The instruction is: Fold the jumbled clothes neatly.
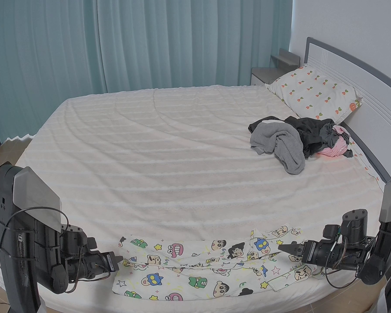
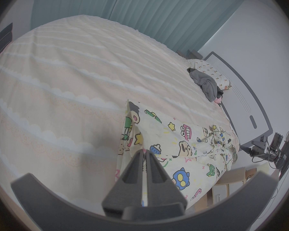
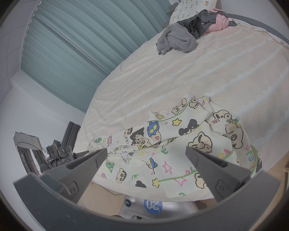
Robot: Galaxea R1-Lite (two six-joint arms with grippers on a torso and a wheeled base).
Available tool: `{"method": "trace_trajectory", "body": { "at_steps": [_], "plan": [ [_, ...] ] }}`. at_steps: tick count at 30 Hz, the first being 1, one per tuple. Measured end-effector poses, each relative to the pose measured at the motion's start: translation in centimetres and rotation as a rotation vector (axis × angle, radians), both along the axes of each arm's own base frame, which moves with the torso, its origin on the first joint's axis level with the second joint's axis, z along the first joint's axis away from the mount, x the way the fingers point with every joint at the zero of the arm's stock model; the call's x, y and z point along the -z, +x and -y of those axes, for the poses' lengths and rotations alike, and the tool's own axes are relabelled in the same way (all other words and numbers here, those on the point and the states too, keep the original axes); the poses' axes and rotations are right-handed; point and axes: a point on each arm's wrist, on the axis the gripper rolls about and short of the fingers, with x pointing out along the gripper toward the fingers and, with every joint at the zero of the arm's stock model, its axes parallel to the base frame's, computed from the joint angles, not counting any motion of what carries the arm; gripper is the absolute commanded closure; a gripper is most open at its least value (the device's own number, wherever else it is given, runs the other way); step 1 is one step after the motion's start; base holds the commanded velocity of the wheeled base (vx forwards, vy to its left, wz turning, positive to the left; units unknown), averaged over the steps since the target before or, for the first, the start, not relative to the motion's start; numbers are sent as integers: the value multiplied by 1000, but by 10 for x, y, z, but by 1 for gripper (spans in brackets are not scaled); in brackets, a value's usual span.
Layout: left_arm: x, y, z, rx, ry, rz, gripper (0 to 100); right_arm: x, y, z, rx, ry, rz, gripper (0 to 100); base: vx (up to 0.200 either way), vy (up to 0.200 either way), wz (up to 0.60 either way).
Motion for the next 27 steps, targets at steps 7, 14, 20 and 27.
{"method": "trace_trajectory", "body": {
  "at_steps": [7, 14, 20, 27],
  "plan": [
    [-2, 6, -5, -22, 4, 32, 100, 0, 0, 0, -2, 0, -2, 0, 0, 0, 0],
    [-8, 15, -7, -27, 10, 86, 100, 0, 0, -1, -4, 0, -2, 0, 0, 0, 0],
    [-17, 24, -8, -28, 9, 151, 100, 1, 0, -1, -5, 0, -4, 0, 0, 0, 0],
    [-32, 35, -6, -22, 7, 240, 100, 1, 0, -1, -4, -1, -7, 0, 0, 0, 0]
  ]
}}
